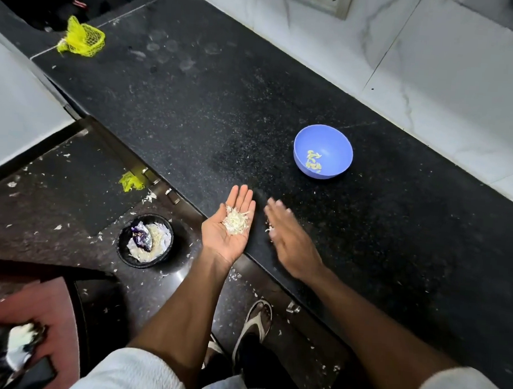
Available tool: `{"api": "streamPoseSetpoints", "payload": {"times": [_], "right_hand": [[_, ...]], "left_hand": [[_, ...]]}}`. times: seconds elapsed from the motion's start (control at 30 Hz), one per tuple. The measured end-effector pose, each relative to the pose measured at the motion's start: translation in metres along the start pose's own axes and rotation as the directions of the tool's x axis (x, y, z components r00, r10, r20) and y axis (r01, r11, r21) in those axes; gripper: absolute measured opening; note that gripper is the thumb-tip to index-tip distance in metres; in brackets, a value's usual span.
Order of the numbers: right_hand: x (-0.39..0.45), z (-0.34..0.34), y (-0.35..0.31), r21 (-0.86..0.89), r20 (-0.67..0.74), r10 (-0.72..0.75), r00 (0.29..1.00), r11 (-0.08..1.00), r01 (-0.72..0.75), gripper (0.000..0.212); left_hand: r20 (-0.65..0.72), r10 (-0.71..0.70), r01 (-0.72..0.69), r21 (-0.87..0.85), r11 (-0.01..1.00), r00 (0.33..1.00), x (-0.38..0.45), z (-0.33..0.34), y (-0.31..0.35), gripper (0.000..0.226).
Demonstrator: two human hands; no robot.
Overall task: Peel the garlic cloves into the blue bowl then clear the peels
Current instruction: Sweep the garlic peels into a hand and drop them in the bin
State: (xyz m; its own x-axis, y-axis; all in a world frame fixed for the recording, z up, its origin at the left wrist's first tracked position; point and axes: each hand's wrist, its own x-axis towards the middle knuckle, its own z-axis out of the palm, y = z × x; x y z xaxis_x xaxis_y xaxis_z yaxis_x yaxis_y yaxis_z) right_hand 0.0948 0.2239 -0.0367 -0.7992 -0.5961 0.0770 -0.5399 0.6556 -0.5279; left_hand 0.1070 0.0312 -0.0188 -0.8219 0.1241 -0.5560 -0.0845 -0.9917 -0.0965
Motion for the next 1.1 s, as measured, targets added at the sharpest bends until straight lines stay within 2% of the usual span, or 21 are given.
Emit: {"api": "streamPoseSetpoints", "payload": {"times": [0.07, 0.13, 0.2, 0.33, 0.37, 0.43, 0.5, 0.63, 0.7, 0.8, 0.97, 1.03, 1.1], "right_hand": [[0.018, -0.004, 0.010, -0.024, -0.077, 0.186, 0.980, 0.982, -0.188, 0.056], [0.033, -0.002, 0.015, -0.076, -0.058, 0.249, 0.967, 0.965, -0.253, 0.059], [0.031, 0.008, 0.009, -0.096, -0.035, 0.196, 0.980, 0.975, -0.199, 0.060], [0.009, 0.015, -0.002, 0.021, 0.062, -0.078, 0.995, 0.997, 0.077, 0.052], [0.007, 0.013, -0.003, 0.078, 0.060, -0.082, 0.995, 0.994, 0.077, 0.050], [0.015, 0.005, 0.002, 0.169, -0.019, 0.020, 1.000, 0.985, -0.017, 0.048], [0.025, 0.001, 0.010, 0.181, -0.017, 0.098, 0.995, 0.979, -0.093, 0.050], [0.030, 0.010, 0.007, 0.208, 0.024, 0.074, 0.997, 0.975, -0.078, 0.052], [0.027, 0.014, 0.006, 0.232, 0.003, 0.005, 1.000, 0.973, -0.005, 0.050], [0.021, 0.023, 0.002, 0.216, 0.031, -0.126, 0.992, 0.969, 0.117, 0.049], [0.017, 0.029, -0.006, 0.313, 0.002, -0.027, 1.000, 0.949, 0.025, 0.051], [0.012, 0.031, -0.017, 0.350, 0.037, -0.062, 0.997, 0.936, 0.045, 0.050], [0.000, 0.036, -0.036, 0.395, 0.109, -0.168, 0.980, 0.912, 0.113, 0.049]], "left_hand": [[0.001, 0.009, -0.009, -0.006, 1.000, 1.000, -0.003, -0.002, -0.003, 0.049], [0.015, 0.029, -0.029, -0.009, 1.000, 0.999, -0.007, -0.008, -0.005, 0.048], [0.016, 0.062, -0.062, -0.034, 0.998, 0.998, -0.010, -0.016, -0.009, 0.048], [0.034, 0.149, -0.143, -0.144, 0.979, 0.988, -0.020, -0.036, -0.023, 0.050], [0.040, 0.191, -0.182, -0.174, 0.968, 0.981, -0.024, -0.042, -0.027, 0.051], [0.035, 0.268, -0.249, -0.271, 0.930, 0.963, -0.028, -0.049, -0.033, 0.051], [0.021, 0.396, -0.360, -0.375, 0.854, 0.918, -0.031, -0.061, -0.040, 0.050], [-0.017, 0.546, -0.486, -0.477, 0.732, 0.838, -0.037, -0.090, -0.052, 0.047], [-0.024, 0.594, -0.528, -0.488, 0.695, 0.804, -0.036, -0.098, -0.059, 0.048], [-0.065, 0.623, -0.575, -0.466, 0.672, 0.780, -0.031, -0.108, -0.068, 0.048], [-0.081, 0.641, -0.605, -0.437, 0.665, 0.763, -0.022, -0.114, -0.090, 0.048], [-0.092, 0.647, -0.607, -0.466, 0.643, 0.757, -0.015, -0.114, -0.095, 0.050], [-0.098, 0.648, -0.604, -0.491, 0.628, 0.755, -0.009, -0.111, -0.098, 0.052]]}}
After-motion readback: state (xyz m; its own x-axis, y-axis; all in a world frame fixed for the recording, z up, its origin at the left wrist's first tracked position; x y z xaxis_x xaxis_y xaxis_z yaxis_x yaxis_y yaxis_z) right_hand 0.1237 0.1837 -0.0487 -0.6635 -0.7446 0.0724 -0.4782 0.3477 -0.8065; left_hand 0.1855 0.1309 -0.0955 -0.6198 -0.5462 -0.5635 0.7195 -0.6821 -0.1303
